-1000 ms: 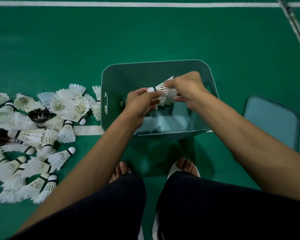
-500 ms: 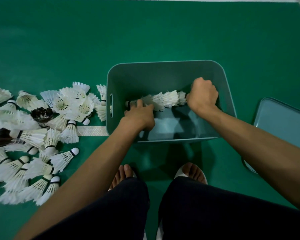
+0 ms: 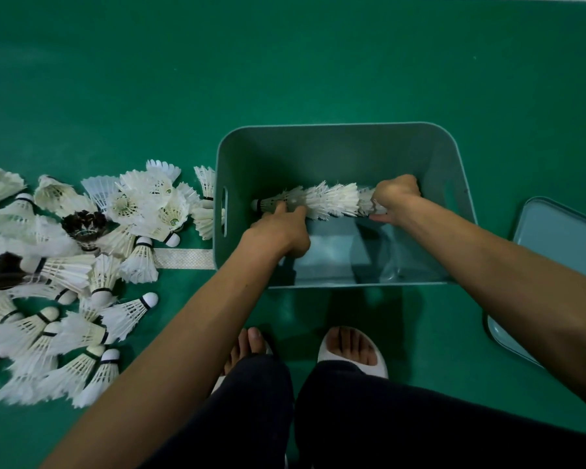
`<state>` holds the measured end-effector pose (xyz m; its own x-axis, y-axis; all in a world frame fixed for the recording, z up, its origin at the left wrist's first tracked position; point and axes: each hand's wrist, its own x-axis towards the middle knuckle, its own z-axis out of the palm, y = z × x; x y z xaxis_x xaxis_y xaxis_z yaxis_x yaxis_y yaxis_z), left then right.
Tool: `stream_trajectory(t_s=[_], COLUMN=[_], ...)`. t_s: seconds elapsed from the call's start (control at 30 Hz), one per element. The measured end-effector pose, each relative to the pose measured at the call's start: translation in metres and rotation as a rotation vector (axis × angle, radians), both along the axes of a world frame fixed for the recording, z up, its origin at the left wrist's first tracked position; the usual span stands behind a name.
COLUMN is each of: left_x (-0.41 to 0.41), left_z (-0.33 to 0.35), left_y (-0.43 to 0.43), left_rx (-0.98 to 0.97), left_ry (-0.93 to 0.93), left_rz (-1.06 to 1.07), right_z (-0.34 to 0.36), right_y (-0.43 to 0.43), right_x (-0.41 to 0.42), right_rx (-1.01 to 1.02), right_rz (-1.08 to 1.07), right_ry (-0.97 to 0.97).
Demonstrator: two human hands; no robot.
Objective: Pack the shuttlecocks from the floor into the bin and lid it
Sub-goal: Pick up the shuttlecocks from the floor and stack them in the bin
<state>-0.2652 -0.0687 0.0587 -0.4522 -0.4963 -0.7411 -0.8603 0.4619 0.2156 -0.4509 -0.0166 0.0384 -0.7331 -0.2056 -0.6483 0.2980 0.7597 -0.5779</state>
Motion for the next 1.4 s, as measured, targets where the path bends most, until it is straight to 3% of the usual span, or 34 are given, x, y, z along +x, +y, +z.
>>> stream_trajectory(t_s=[0.2, 0.33, 0.5, 0.63, 0.73, 0.8, 0.87, 0.97, 1.1, 1.23, 1.33, 1.4], left_x=[0.002, 0.009, 0.034, 0.067, 0.099, 0.125, 0.154, 0.203, 0.253, 0.282, 0.291, 0.294], left_z=[0.004, 0.020, 0.054, 0.076, 0.081, 0.074, 0.062, 0.028, -0.007, -0.023, -0.029, -0.035], left_y=[0.002, 0.010, 0.024, 0.027, 0.026, 0.019, 0.007, -0.015, -0.022, -0.013, -0.003, -0.001], left_rx=[-0.040, -0.152, -0.331, -0.572, -0.630, -0.612, -0.615, -0.625, -0.647, -0.729, -0.882, -0.856], left_ry=[0.032, 0.184, 0.511, 0.831, 1.060, 1.113, 1.034, 0.728, 0.429, 0.365, 0.328, 0.308], left_rz=[0.011, 0.024, 0.073, 0.064, 0.256, 0.460, 0.605, 0.701, 0.701, 0.831, 1.026, 1.135], right_z=[0.030, 0.056, 0.098, 0.125, 0.139, 0.144, 0.140, 0.118, 0.060, 0.009, -0.010, -0.016], right_y=[0.010, 0.023, 0.036, 0.030, 0.017, 0.014, 0.015, 0.018, 0.014, 0.012, 0.012, 0.008], right_x=[0.010, 0.021, 0.065, 0.116, 0.163, 0.195, 0.224, 0.260, 0.294, 0.320, 0.339, 0.349], right_rx=[0.183, 0.175, -0.179, -0.505, -0.636, -0.685, -0.712, -0.692, -0.407, -0.232, -0.307, -0.389], right_rz=[0.443, 0.546, 0.534, 0.490, 0.551, 0.603, 0.687, 0.931, 1.341, 1.477, 1.563, 1.687], right_ry=[0.309, 0.505, 0.624, 0.517, 0.484, 0.486, 0.519, 0.423, 0.362, 0.287, 0.385, 0.512])
